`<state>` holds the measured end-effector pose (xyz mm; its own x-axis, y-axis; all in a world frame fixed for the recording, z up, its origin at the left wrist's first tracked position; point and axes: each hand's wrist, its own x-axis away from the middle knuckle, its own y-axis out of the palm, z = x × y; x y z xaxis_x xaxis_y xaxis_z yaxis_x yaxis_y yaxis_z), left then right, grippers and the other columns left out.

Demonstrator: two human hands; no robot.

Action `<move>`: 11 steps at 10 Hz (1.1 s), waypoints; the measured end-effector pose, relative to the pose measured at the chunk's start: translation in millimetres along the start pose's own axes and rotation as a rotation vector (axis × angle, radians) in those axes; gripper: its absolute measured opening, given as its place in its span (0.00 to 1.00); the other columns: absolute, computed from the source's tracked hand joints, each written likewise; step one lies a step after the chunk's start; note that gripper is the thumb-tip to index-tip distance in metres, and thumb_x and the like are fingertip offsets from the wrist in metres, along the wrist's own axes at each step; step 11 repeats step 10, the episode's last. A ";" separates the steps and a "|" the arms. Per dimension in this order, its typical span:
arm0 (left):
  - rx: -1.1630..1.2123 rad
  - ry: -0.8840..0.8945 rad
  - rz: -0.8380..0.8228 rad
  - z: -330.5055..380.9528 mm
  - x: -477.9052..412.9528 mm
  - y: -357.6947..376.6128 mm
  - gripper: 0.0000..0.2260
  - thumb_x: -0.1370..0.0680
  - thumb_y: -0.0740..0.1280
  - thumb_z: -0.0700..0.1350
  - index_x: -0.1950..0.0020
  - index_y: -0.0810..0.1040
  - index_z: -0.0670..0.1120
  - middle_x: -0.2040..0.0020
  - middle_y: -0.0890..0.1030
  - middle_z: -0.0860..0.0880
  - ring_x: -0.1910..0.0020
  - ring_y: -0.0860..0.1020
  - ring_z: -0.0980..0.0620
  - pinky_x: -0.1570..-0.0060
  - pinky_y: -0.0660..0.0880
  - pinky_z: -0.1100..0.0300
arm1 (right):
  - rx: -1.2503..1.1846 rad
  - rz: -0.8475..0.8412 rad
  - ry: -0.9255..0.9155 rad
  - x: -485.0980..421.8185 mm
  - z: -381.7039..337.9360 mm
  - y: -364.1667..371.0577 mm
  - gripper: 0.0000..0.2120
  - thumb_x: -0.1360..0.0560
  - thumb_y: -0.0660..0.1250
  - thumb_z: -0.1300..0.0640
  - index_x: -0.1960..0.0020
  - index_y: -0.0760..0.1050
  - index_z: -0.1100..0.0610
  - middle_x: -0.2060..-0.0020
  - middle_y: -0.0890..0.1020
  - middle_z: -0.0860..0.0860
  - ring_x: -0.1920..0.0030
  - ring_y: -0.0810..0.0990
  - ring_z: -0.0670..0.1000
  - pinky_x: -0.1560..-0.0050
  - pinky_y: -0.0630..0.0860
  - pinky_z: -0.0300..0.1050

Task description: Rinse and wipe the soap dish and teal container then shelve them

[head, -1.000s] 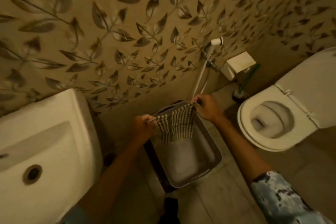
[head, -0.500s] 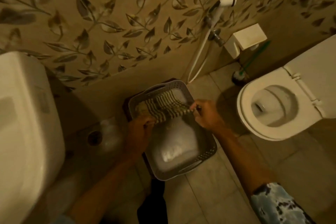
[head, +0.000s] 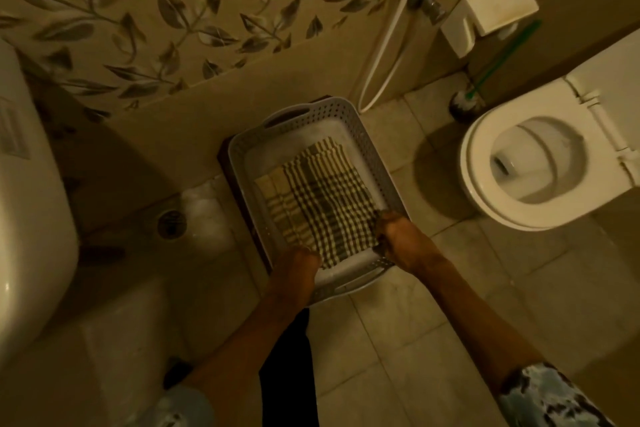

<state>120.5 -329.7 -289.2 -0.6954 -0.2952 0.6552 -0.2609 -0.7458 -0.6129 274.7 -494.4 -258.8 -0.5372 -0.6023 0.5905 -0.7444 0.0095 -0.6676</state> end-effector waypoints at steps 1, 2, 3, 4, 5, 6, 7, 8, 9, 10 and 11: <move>-0.006 -0.112 -0.129 7.8 -3.9 -0.3 0.11 0.21 0.59 0.41 0.44 0.77 0.38 0.42 0.78 0.38 0.44 0.77 0.40 0.41 0.74 0.52 | -0.020 -0.056 0.101 -8.2 -3.0 3.6 0.12 0.24 0.64 0.64 0.41 0.73 0.63 0.44 0.77 0.61 0.45 0.77 0.58 0.44 0.72 0.45; -0.080 -0.118 -0.117 9.8 -6.1 1.5 0.11 0.20 0.59 0.41 0.44 0.77 0.39 0.42 0.79 0.39 0.44 0.77 0.41 0.42 0.74 0.52 | 0.051 -0.065 0.131 -13.6 -3.0 7.7 0.10 0.22 0.62 0.64 0.42 0.72 0.62 0.45 0.77 0.59 0.48 0.76 0.55 0.45 0.72 0.43; -0.278 -0.102 -0.170 9.9 -8.6 8.3 0.12 0.20 0.60 0.41 0.40 0.76 0.39 0.39 0.77 0.39 0.41 0.76 0.40 0.40 0.74 0.51 | 0.074 -0.057 0.150 -13.1 -0.9 11.3 0.09 0.21 0.58 0.65 0.44 0.73 0.66 0.46 0.77 0.65 0.47 0.76 0.62 0.41 0.74 0.56; -0.480 -0.064 -0.218 15.2 -7.0 11.2 0.15 0.22 0.65 0.44 0.36 0.73 0.45 0.35 0.73 0.44 0.38 0.73 0.45 0.41 0.72 0.54 | -0.055 -0.069 0.224 -2.9 -7.8 10.1 0.10 0.22 0.60 0.63 0.43 0.74 0.65 0.47 0.79 0.63 0.46 0.78 0.61 0.41 0.76 0.56; -0.512 -0.056 -0.181 17.0 -0.2 14.1 0.18 0.24 0.66 0.43 0.34 0.71 0.44 0.34 0.70 0.44 0.37 0.71 0.43 0.40 0.71 0.52 | -0.046 -0.065 0.253 -2.9 -15.4 9.4 0.11 0.23 0.62 0.63 0.42 0.74 0.66 0.43 0.78 0.63 0.43 0.77 0.62 0.40 0.74 0.55; -0.478 -0.028 -0.178 18.0 4.2 11.1 0.19 0.25 0.68 0.41 0.35 0.71 0.43 0.33 0.69 0.44 0.36 0.71 0.43 0.39 0.70 0.52 | 0.008 -0.087 0.259 1.1 -25.0 9.6 0.14 0.22 0.64 0.59 0.38 0.71 0.63 0.40 0.76 0.61 0.40 0.75 0.60 0.38 0.73 0.52; -0.381 -0.021 -0.234 21.6 11.0 0.9 0.19 0.23 0.66 0.41 0.33 0.69 0.42 0.32 0.69 0.42 0.35 0.70 0.43 0.37 0.69 0.53 | 0.107 -0.113 0.245 8.5 -34.2 9.0 0.14 0.20 0.60 0.57 0.38 0.71 0.63 0.37 0.74 0.62 0.38 0.74 0.61 0.36 0.70 0.52; -0.189 -0.010 -0.221 21.6 32.6 -25.9 0.15 0.22 0.62 0.41 0.36 0.70 0.40 0.38 0.73 0.42 0.38 0.73 0.43 0.39 0.70 0.54 | 0.155 -0.140 0.258 20.8 -51.4 2.0 0.13 0.21 0.59 0.59 0.38 0.72 0.64 0.38 0.75 0.62 0.39 0.75 0.61 0.39 0.72 0.52; -0.075 0.108 -0.082 13.9 56.2 -69.0 0.12 0.21 0.58 0.39 0.39 0.72 0.39 0.46 0.73 0.42 0.40 0.74 0.43 0.42 0.69 0.56 | 0.150 -0.111 0.242 33.6 -89.6 -15.0 0.15 0.21 0.59 0.61 0.36 0.71 0.64 0.36 0.74 0.62 0.36 0.73 0.61 0.37 0.70 0.51; -0.118 0.157 -0.033 6.1 81.4 -121.8 0.16 0.18 0.53 0.39 0.32 0.67 0.39 0.32 0.70 0.42 0.32 0.68 0.45 0.34 0.61 0.58 | 0.160 -0.086 0.157 49.0 -136.9 -33.5 0.14 0.19 0.56 0.61 0.38 0.71 0.65 0.37 0.75 0.63 0.37 0.74 0.62 0.36 0.70 0.52; -0.118 0.157 -0.033 6.1 81.4 -121.8 0.16 0.18 0.53 0.39 0.32 0.67 0.39 0.32 0.70 0.42 0.32 0.68 0.45 0.34 0.61 0.58 | 0.160 -0.086 0.157 49.0 -136.9 -33.5 0.14 0.19 0.56 0.61 0.38 0.71 0.65 0.37 0.75 0.63 0.37 0.74 0.62 0.36 0.70 0.52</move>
